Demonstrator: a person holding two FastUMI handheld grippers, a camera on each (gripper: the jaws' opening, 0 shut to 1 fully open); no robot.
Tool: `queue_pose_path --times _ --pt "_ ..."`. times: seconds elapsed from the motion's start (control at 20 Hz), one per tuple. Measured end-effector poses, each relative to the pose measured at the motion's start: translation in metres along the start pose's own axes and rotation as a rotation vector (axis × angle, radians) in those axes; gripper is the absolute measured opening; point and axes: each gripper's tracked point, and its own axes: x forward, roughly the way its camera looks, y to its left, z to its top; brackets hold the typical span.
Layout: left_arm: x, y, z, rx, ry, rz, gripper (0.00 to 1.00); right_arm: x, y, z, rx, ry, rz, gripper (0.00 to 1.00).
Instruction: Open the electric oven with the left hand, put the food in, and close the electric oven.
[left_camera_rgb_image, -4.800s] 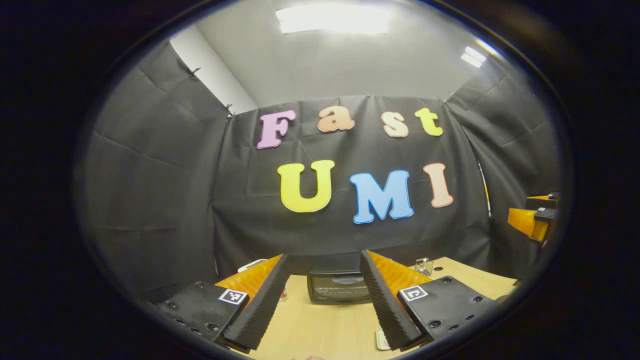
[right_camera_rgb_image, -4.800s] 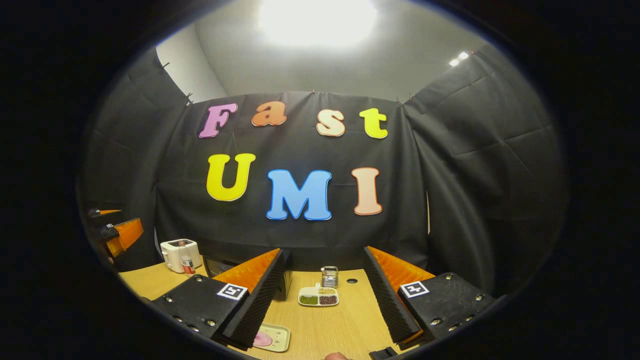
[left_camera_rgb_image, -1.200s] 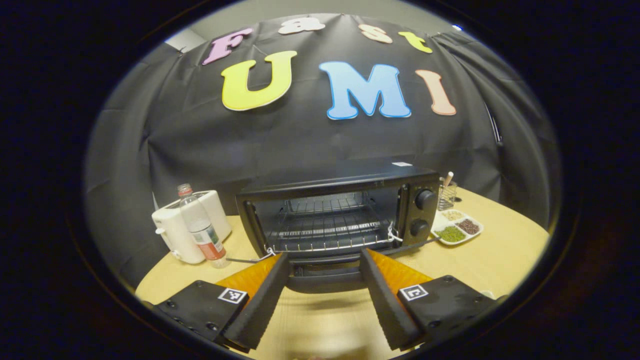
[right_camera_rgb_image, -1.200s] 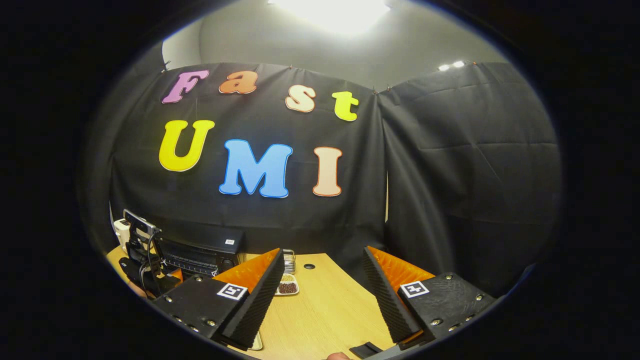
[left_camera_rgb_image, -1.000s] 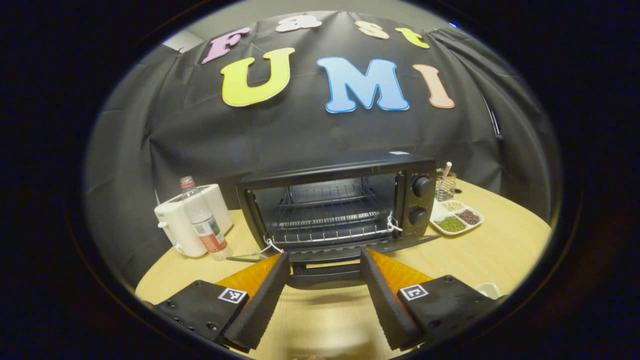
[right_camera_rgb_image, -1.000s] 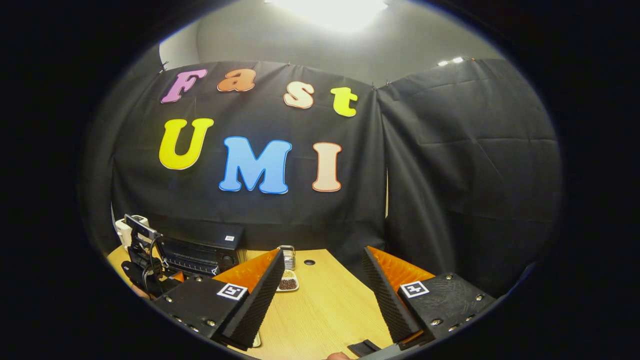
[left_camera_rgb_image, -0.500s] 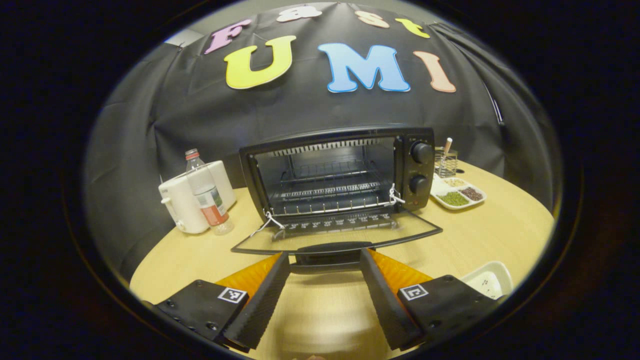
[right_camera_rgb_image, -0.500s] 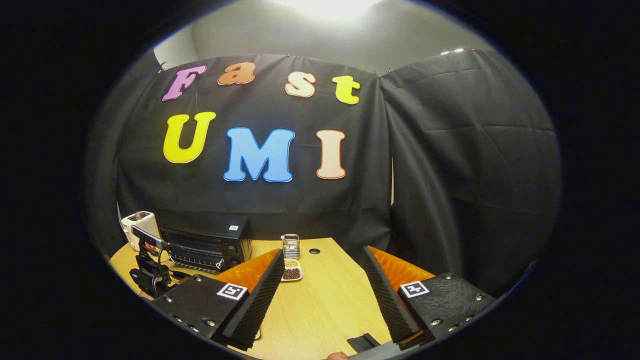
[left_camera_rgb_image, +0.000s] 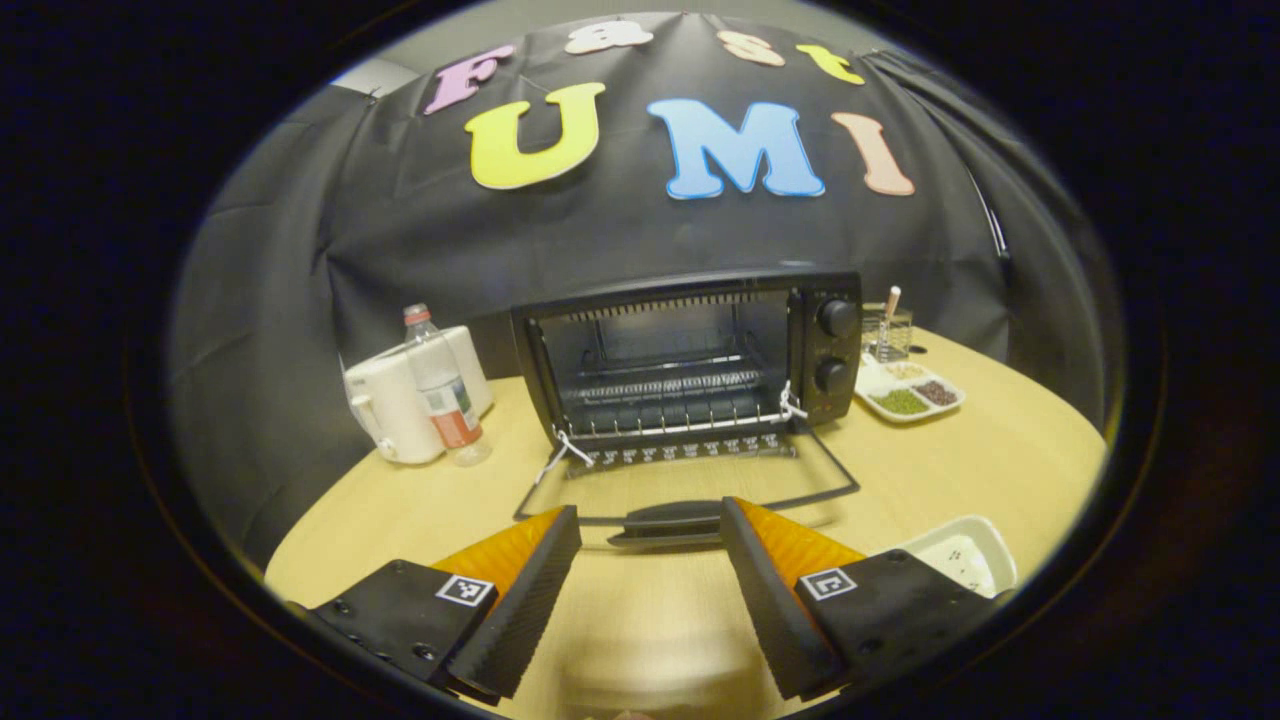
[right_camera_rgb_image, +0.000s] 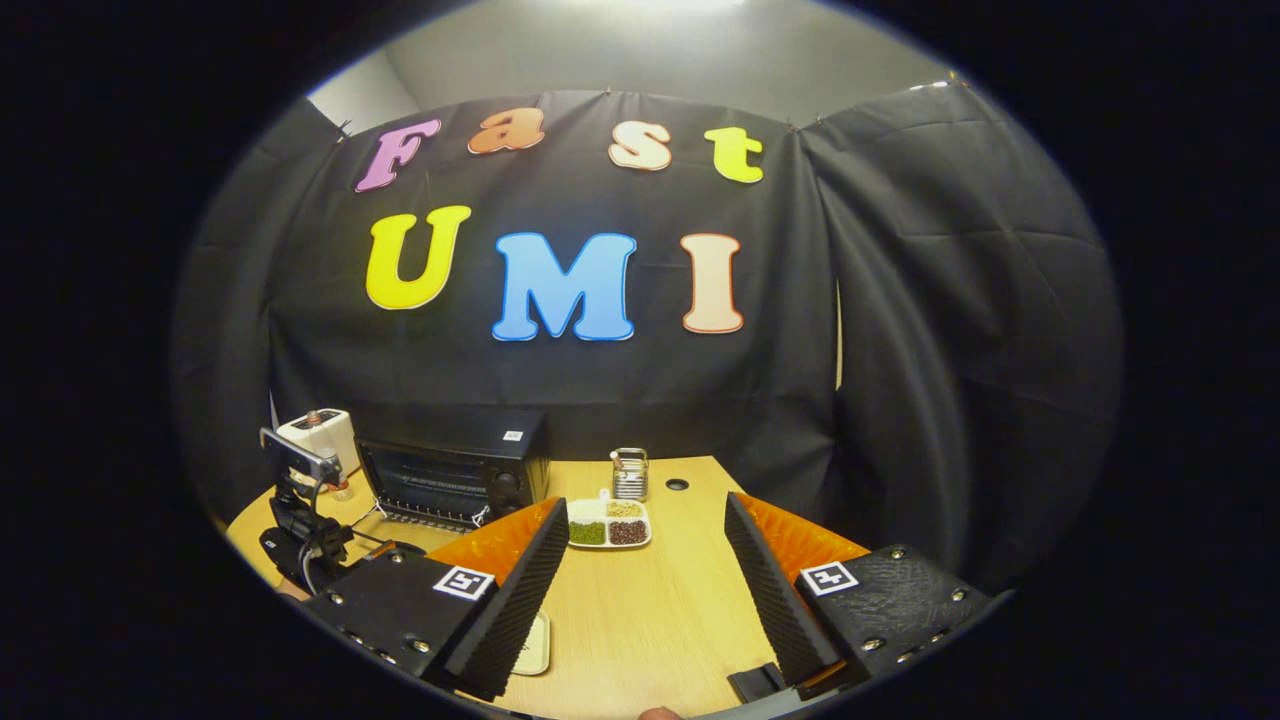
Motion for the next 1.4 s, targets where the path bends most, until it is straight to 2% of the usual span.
queue_pose_path --times 0.05,0.1,0.15,0.2,0.3,0.35,0.45,0.5,0.55,0.65,0.7,0.85,0.9,1.0,1.25,1.35,1.4 --pt "-0.009 0.005 0.014 -0.009 -0.028 0.005 0.95 0.005 0.006 -0.003 0.005 0.013 0.024 0.96" --pt "-0.018 0.010 0.028 -0.022 -0.057 0.009 1.00 0.010 0.014 -0.008 0.008 0.034 0.053 0.96" --pt "-0.028 0.015 0.042 -0.034 -0.085 0.014 1.00 0.016 0.021 -0.016 0.012 0.063 0.083 0.96" --pt "-0.037 0.020 0.054 -0.043 -0.111 0.020 0.95 0.020 0.031 -0.025 0.018 0.103 0.120 0.96" --pt "-0.054 0.030 0.074 -0.053 -0.147 0.033 1.00 0.027 0.046 -0.048 0.029 0.193 0.176 0.96" --pt "-0.064 0.036 0.081 -0.063 -0.162 0.038 0.95 0.029 0.053 -0.059 0.037 0.237 0.207 0.96" --pt "-0.081 0.047 0.094 -0.083 -0.186 0.050 0.99 0.035 0.065 -0.082 0.057 0.320 0.253 0.96" --pt "-0.090 0.054 0.100 -0.087 -0.197 0.064 0.95 0.037 0.071 -0.092 0.069 0.360 0.274 0.96" --pt "-0.098 0.061 0.106 -0.090 -0.208 0.074 0.96 0.039 0.076 -0.103 0.080 0.396 0.290 0.96" --pt "-0.115 0.074 0.117 -0.092 -0.235 0.101 0.99 0.044 0.083 -0.118 0.094 0.450 0.315 0.96" --pt "-0.122 0.080 0.121 -0.091 -0.243 0.115 0.95 0.046 0.083 -0.127 0.099 0.473 0.322 0.96" --pt "-0.144 0.099 0.130 -0.098 -0.257 0.160 0.95 0.053 0.085 -0.149 0.125 0.540 0.344 0.99" --pt "-0.152 0.103 0.135 -0.105 -0.266 0.172 0.99 0.053 0.087 -0.157 0.137 0.563 0.353 0.99" --pt "-0.167 0.113 0.140 -0.113 -0.285 0.200 0.99 0.057 0.091 -0.173 0.152 0.622 0.373 0.99" --pt "-0.198 0.132 0.145 -0.094 -0.307 0.256 0.99 0.069 0.097 -0.218 0.160 0.754 0.386 0.98" --pt "-0.204 0.139 0.144 -0.102 -0.307 0.275 0.90 0.069 0.100 -0.234 0.162 0.806 0.391 0.99" --pt "-0.205 0.143 0.142 -0.107 -0.302 0.283 0.90 0.068 0.102 -0.243 0.160 0.835 0.391 0.99"
